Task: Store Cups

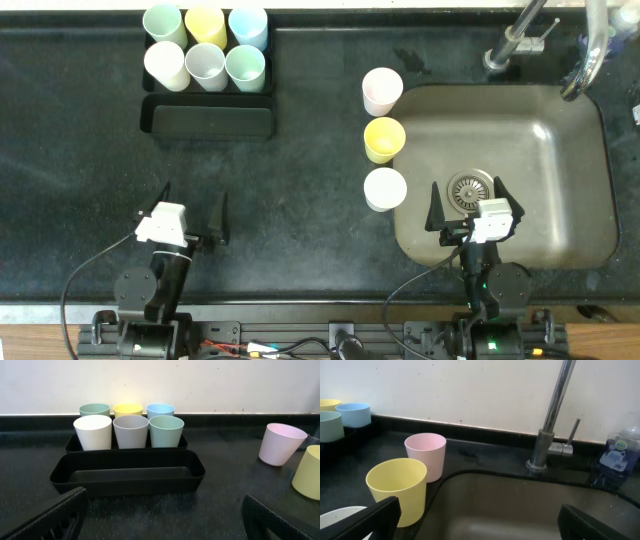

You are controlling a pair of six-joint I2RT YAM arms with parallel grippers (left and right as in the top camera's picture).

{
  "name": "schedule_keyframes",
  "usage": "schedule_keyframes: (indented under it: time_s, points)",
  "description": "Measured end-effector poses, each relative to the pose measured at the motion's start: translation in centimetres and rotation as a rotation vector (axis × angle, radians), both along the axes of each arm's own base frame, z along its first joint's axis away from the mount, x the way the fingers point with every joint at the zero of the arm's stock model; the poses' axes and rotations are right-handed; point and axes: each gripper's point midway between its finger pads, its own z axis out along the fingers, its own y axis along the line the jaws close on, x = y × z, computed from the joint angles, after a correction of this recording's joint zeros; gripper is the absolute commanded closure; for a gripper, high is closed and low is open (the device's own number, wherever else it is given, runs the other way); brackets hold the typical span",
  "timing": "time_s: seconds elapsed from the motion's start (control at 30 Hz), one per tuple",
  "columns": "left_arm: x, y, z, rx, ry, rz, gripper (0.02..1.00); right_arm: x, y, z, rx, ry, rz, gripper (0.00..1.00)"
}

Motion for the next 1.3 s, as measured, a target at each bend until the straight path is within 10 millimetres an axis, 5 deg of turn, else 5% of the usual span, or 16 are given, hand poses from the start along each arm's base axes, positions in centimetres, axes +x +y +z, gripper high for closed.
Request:
schedule_keyframes:
  time_s: [1.3]
  points:
    - [0.17, 0.35, -0.7, 0.004, 0.03, 0.023, 0.02, 0.01, -0.14, -0.04, -0.001, 0.001, -0.008, 0.007]
